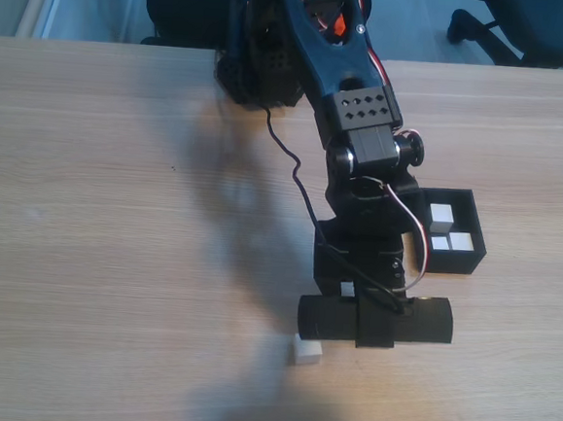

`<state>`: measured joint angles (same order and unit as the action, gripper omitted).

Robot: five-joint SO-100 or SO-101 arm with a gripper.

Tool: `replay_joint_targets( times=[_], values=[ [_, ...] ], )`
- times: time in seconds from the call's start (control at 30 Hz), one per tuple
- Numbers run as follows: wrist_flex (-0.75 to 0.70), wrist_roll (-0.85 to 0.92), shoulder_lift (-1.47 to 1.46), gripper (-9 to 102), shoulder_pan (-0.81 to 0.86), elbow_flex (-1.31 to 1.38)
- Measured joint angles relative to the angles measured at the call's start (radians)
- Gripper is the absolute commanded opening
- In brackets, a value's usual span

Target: Pick blocks and place them in the box.

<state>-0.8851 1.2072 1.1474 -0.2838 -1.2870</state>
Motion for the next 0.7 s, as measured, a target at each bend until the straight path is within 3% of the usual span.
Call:
replay_joint_targets(
  times=[0.5,0.7],
  values=[
    [0.015,-0.009,-0.083,21,0.009,0.055],
    [0.018,-0.009,-0.100,16,0.011,0.067]
  ],
)
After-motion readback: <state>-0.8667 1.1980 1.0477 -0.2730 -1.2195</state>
